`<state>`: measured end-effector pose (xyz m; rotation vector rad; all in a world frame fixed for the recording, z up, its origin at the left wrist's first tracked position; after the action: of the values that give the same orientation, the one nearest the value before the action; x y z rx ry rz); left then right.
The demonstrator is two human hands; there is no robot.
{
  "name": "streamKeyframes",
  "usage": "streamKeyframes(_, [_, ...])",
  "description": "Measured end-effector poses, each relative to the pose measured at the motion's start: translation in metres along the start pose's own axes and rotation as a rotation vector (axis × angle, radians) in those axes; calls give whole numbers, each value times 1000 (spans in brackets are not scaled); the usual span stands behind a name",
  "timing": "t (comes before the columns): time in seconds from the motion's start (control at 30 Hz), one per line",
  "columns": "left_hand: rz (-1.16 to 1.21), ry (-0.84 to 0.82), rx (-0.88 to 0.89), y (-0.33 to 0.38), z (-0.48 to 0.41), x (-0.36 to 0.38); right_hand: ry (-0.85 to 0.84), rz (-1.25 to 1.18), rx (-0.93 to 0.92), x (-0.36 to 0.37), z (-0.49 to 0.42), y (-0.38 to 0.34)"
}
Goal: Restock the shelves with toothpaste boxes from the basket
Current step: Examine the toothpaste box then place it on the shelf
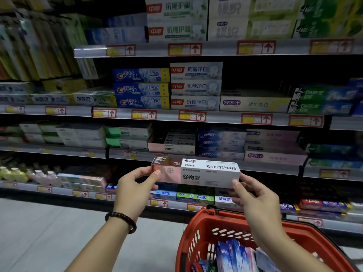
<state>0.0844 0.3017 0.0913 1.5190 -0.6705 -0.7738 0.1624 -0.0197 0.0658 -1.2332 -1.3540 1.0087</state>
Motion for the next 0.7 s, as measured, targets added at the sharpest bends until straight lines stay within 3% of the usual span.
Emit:
streamKeyframes(0.43, [-52, 225, 121, 1, -62, -20, 64, 146, -60, 74, -63, 12])
streamKeyframes(0.7, [-126, 258, 108, -10, -127, -20, 112, 234, -37, 116, -105, 30])
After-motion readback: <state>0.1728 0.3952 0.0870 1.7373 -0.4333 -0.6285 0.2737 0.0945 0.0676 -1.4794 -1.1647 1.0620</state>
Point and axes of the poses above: each hand's wrist, its own z-axis away from the middle knuckle, its own x-axis out of the palm, y = z × x, the point moved 7 cm from there along -z, towards the middle knuckle, and after that the axes turned 3 degrees about -x, right-handed, at the moved point
